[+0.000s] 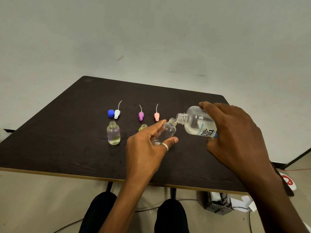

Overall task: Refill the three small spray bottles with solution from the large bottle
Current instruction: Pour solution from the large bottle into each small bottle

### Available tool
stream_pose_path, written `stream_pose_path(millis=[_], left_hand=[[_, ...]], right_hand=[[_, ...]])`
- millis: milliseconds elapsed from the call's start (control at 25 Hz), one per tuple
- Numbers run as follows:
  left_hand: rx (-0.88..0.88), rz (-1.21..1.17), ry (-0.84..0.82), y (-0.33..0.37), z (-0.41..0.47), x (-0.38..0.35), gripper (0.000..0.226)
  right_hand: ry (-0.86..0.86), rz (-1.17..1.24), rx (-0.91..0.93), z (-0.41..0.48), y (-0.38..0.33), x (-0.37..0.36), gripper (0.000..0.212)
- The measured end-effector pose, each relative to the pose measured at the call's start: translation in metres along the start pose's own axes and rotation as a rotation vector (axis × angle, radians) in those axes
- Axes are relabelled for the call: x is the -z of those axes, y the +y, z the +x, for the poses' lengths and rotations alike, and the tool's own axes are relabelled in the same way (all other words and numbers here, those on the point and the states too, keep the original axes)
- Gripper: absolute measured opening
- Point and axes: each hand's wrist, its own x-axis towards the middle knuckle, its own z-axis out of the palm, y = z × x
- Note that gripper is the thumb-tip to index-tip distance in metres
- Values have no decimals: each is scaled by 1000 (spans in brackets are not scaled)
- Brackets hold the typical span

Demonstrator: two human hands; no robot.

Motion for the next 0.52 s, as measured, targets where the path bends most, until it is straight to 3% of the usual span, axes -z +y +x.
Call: stream_pose_path(millis=[520], left_hand=[[16,-32,-12,-2,-1,-3,58]], right_hand=[[-3,-16,8,0,-1,1,79]])
